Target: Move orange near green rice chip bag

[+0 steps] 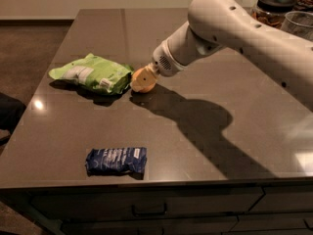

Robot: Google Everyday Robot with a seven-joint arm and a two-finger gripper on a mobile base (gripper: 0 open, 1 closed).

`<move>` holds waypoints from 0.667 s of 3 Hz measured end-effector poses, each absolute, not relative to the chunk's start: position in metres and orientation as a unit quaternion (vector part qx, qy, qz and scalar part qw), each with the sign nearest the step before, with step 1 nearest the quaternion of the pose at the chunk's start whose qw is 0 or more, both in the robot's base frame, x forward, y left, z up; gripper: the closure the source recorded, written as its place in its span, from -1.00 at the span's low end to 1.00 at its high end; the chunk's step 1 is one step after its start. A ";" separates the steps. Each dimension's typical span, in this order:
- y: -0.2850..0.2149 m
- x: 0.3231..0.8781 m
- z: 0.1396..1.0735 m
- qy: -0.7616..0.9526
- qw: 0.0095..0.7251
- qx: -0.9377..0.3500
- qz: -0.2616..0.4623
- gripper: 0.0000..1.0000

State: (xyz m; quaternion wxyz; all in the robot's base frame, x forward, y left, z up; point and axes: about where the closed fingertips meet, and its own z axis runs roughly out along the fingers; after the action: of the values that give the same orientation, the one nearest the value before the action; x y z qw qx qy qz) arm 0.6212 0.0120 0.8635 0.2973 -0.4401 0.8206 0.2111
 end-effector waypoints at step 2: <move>0.015 0.620 0.862 0.820 0.295 -0.442 0.212 -0.26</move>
Offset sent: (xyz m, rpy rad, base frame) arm -0.0005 0.0013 -0.0008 -0.0006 0.0020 0.0024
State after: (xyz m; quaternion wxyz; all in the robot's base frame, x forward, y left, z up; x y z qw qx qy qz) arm 0.6202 0.0150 0.8619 0.2950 -0.4422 0.8200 0.2123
